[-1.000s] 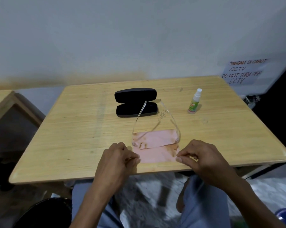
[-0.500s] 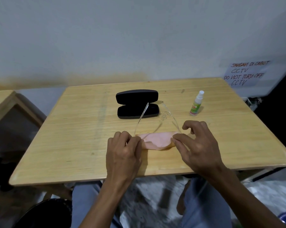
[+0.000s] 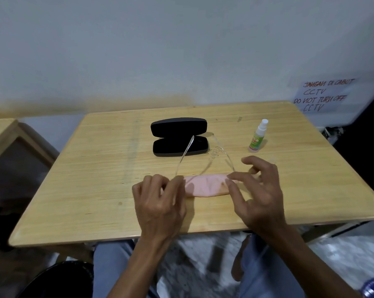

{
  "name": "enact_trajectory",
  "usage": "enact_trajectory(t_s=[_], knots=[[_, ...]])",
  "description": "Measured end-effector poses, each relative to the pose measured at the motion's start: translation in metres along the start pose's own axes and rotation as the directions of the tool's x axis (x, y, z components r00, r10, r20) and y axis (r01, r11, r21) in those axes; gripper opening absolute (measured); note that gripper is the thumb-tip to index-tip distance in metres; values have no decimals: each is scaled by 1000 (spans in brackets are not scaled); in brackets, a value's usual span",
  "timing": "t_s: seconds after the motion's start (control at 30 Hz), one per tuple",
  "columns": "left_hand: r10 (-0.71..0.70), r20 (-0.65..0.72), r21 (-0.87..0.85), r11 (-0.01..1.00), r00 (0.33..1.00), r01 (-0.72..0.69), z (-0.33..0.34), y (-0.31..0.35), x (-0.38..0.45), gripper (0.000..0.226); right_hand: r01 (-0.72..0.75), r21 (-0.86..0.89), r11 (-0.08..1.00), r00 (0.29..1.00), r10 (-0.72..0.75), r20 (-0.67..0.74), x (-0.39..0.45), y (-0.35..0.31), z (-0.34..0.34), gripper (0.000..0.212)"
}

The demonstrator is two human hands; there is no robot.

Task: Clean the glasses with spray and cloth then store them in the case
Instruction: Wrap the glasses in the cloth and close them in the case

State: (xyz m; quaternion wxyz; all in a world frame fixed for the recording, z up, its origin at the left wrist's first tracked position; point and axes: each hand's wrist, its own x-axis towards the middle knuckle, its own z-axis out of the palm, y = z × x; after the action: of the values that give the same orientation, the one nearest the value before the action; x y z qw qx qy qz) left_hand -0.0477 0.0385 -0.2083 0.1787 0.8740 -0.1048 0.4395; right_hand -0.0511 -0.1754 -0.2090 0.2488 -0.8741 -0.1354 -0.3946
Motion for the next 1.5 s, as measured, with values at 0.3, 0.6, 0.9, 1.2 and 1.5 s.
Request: enact_trajectory(t_s=[0.3, 0.6, 0.9, 1.2, 1.5], knots=[[-241, 487, -241, 887, 839, 395, -17, -28, 14, 26, -347, 178, 921, 916, 293, 273, 0, 23, -13, 19], [-288, 477, -251, 861, 830, 443, -16, -17, 27, 5, -287, 137, 948, 913, 227, 340, 13, 20, -8, 7], [-206, 451, -198, 926, 868, 322, -10, -20, 27, 7, 144, -136, 980, 888, -67, 455, 16, 5, 2, 4], [-10, 557, -20, 999, 831, 26, 0, -13, 35, 17, -354, 187, 916, 911, 293, 290, 3, 14, -5, 15], [-71, 645, -123, 973, 761, 195, -2, -32, 34, 39, -316, 56, 947, 805, 237, 543, 17, 30, -19, 62]])
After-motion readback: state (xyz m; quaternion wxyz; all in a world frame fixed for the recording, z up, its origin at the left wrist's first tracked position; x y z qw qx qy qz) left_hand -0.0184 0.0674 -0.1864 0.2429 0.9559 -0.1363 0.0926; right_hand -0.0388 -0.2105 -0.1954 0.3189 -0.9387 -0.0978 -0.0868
